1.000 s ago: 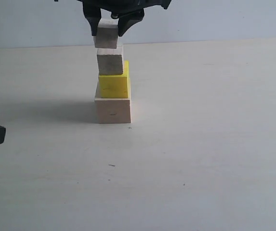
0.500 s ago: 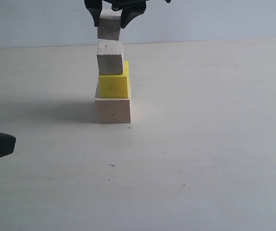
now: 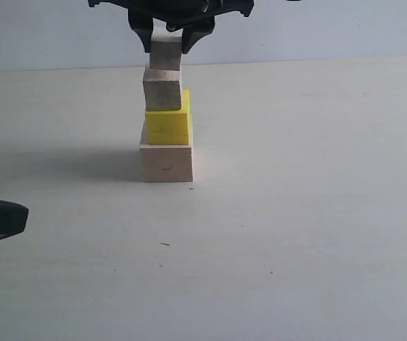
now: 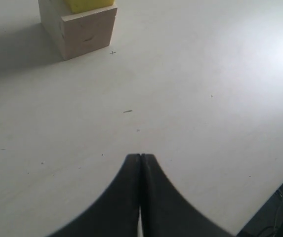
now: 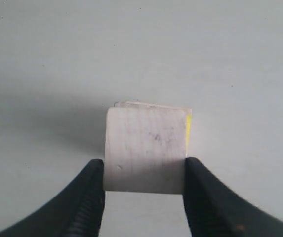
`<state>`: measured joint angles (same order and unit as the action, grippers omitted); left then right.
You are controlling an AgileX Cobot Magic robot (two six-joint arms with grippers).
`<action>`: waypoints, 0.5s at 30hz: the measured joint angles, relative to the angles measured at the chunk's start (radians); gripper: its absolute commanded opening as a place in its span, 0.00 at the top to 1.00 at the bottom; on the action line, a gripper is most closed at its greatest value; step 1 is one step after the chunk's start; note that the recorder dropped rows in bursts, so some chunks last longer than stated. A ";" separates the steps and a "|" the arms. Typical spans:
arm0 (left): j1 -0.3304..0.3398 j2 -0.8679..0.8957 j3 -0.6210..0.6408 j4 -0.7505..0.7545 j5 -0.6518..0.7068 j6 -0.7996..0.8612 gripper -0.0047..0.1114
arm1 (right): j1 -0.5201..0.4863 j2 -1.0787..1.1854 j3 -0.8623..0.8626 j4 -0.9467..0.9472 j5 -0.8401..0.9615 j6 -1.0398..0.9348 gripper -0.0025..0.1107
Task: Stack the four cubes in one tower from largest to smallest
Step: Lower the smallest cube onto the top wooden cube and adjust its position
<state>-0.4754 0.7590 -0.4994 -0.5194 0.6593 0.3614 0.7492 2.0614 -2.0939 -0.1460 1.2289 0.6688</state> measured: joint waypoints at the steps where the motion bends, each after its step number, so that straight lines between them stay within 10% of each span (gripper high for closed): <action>1: 0.000 0.000 0.000 0.000 0.002 0.000 0.96 | 0.000 0.000 0.000 -0.002 0.000 0.001 0.98; 15: 0.000 0.000 0.000 -0.002 0.002 0.000 0.96 | 0.000 0.008 0.000 -0.002 0.000 0.006 0.98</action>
<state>-0.4754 0.7590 -0.4994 -0.5215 0.6609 0.3614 0.7492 2.0698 -2.0939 -0.1481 1.2289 0.6750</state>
